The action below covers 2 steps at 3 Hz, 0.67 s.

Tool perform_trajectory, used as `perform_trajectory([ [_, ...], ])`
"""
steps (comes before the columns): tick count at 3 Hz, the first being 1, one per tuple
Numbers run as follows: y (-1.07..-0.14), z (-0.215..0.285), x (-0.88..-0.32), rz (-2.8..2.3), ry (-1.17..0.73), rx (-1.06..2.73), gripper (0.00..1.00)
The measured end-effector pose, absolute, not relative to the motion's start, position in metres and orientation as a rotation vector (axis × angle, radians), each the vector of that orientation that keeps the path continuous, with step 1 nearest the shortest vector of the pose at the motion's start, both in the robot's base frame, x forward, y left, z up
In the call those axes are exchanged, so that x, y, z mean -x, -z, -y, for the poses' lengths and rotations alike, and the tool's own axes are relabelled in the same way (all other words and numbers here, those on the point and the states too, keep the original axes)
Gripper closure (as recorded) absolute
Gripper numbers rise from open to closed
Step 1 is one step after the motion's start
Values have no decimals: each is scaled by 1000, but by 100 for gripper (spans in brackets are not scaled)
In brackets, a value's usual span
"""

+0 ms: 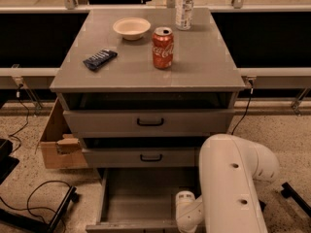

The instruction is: Open bottom drawer

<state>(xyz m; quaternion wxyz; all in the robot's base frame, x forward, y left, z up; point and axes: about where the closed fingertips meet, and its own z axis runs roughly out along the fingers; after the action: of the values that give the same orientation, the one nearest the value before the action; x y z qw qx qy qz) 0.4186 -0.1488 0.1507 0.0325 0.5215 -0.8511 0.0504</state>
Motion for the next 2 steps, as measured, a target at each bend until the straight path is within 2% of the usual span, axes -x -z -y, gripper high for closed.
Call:
perform_trajectory([
  [2, -156, 148, -402, 2616, -186, -1618, 100],
])
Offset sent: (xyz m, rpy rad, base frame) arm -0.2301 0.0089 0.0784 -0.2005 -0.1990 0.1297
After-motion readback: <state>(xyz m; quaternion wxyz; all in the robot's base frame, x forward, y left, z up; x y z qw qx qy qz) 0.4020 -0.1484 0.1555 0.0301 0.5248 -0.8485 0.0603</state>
